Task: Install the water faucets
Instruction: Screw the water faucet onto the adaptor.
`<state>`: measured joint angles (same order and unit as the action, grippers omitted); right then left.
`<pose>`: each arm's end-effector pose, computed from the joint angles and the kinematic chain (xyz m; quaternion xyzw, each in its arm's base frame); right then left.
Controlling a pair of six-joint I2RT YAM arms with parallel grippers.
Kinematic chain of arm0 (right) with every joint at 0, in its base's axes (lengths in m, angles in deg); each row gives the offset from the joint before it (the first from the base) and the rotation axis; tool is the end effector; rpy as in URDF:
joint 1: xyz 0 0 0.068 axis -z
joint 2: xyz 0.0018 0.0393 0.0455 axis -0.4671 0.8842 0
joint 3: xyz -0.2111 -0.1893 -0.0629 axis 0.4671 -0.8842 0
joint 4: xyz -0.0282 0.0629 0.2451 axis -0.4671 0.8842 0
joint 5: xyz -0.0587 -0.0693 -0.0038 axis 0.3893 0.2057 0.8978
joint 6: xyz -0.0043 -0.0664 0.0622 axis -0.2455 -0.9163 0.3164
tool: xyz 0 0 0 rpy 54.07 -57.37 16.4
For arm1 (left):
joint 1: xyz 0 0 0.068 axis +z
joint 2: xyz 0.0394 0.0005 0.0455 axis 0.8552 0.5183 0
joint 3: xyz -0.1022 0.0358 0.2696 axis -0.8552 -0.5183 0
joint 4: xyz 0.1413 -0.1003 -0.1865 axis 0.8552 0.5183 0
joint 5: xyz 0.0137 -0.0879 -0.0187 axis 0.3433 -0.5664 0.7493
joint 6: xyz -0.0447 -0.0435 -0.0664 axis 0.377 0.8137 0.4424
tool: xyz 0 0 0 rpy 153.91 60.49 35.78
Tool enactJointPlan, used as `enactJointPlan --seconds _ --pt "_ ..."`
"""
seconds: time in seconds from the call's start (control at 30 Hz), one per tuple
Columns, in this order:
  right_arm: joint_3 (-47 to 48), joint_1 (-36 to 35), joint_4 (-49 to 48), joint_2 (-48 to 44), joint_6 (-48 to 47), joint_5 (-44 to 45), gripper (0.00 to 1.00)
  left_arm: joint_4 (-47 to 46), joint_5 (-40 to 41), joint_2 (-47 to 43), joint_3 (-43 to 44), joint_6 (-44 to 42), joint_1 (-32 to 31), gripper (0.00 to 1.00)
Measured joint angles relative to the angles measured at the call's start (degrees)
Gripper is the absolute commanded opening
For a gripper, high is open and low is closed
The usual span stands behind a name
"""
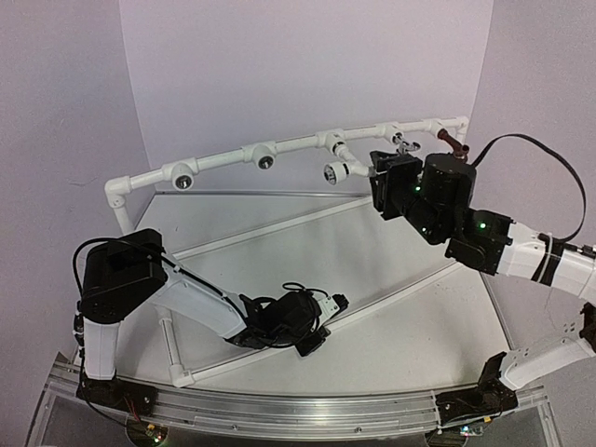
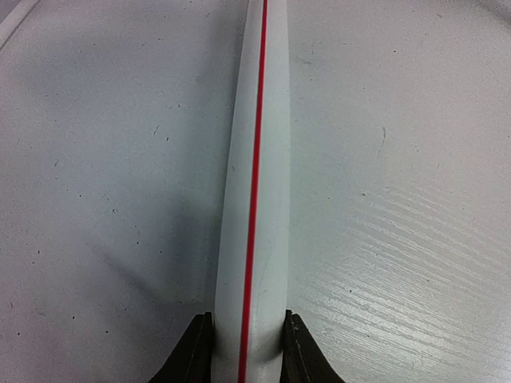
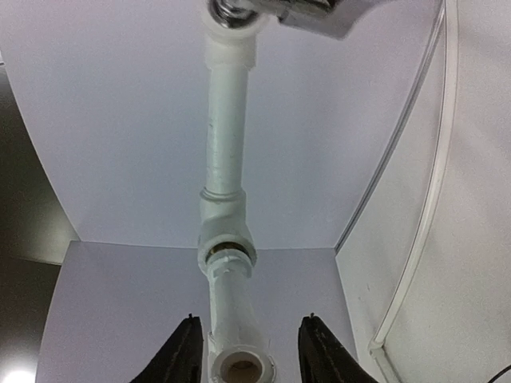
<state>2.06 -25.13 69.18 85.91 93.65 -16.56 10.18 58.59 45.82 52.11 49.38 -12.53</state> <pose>0.2276 0.2393 0.4074 0.3513 0.6084 0.5863 0.4034 0.1558 -0.4139 0.0836 0.4948 0.7778 -0.1580 0.3538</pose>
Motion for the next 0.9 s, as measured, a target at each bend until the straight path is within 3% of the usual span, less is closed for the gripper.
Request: enactJointPlan --seconds 0.17,0.3,0.5,0.9 --pt "-0.2 0.7 -0.7 -3.6 -6.1 1.0 0.97 -0.1 0.0 0.1 0.0 0.0 0.1 0.00" --pt "0.1 0.7 -0.3 -4.6 -12.6 -1.0 0.98 -0.1 0.0 0.1 0.0 0.0 0.1 0.00" --pt "1.9 0.7 7.6 -4.7 -24.7 -5.0 0.98 -0.1 0.0 0.1 0.0 0.0 0.1 0.00" --pt "10.9 0.7 25.4 -9.2 -90.2 -16.6 0.98 -0.1 0.0 0.1 0.0 0.0 0.1 0.00"
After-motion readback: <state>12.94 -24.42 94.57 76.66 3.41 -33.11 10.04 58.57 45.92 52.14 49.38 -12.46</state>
